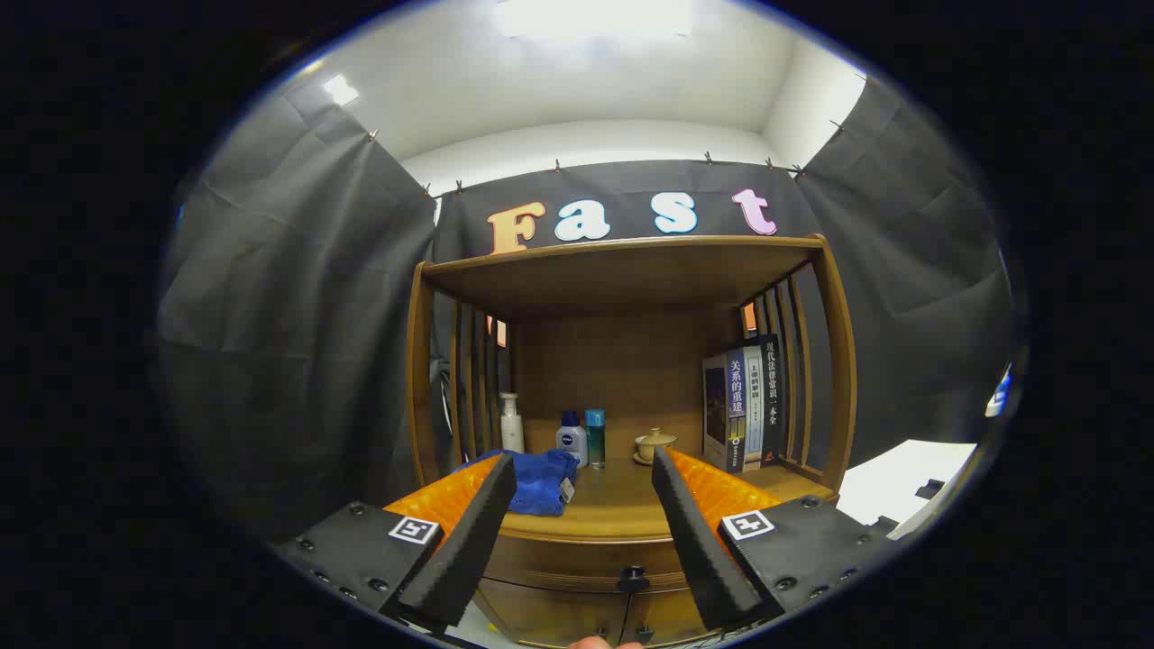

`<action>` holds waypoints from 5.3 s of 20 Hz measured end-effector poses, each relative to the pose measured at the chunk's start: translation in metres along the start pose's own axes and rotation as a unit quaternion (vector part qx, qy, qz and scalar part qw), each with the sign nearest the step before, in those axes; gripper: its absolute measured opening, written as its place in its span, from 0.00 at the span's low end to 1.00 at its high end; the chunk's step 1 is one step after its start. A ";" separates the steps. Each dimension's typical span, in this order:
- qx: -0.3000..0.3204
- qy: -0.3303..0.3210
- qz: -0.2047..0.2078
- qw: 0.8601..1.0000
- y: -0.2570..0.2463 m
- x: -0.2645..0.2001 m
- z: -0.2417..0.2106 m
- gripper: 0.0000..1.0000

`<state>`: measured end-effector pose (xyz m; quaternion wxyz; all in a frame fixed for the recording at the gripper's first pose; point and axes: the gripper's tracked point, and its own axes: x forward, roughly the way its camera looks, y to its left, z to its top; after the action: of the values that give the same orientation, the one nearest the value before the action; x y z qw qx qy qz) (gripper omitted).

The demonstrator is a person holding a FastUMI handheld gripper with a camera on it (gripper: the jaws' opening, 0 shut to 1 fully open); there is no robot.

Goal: Pull open the drawer, take out the items inside it, and place them on the countertop above the cabinet.

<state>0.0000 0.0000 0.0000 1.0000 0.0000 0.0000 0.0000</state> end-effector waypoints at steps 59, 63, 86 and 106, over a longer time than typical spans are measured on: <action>0.029 0.149 -0.039 0.988 -0.067 0.069 -0.273 0.46; 0.029 0.149 -0.044 0.987 -0.067 0.071 -0.272 0.43; 0.022 0.205 -0.042 0.978 -0.052 -0.055 -0.248 0.41; 0.010 0.228 -0.049 0.972 -0.045 -0.104 -0.250 0.47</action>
<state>-0.1044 -0.0445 -0.2502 0.9723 0.0103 0.2281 -0.0491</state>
